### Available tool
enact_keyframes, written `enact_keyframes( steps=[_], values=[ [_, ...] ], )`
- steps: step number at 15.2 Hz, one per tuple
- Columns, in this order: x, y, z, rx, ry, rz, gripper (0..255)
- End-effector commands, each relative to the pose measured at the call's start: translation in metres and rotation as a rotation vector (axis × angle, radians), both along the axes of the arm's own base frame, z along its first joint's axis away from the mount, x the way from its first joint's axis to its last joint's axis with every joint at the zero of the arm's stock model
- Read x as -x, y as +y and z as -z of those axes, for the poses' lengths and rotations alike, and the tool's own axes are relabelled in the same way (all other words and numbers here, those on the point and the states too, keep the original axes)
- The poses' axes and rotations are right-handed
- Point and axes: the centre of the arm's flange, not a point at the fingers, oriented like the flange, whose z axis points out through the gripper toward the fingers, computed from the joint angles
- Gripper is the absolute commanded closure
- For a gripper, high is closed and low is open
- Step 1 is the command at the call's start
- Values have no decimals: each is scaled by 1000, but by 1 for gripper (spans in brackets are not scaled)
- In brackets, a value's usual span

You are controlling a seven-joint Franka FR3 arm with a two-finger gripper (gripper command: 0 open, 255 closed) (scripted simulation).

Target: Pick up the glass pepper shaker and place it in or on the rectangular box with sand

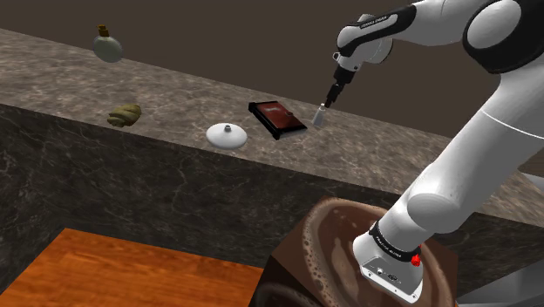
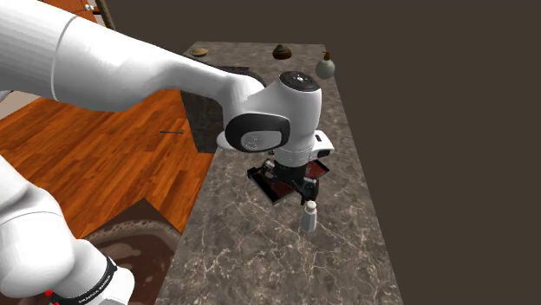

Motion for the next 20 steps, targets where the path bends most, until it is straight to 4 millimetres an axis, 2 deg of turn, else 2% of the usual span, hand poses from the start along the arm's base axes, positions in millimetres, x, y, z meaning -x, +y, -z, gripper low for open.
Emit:
enact_keyframes(
  steps=[1, 5, 13, 20],
  values=[
    [-12, -21, 12, 1, -9, -12, 0],
    [-34, -60, 32, 0, -22, -30, 0],
    [-37, -57, 72, 0, -22, -30, 0],
    [-37, -57, 72, 0, -22, -30, 0]
  ],
)
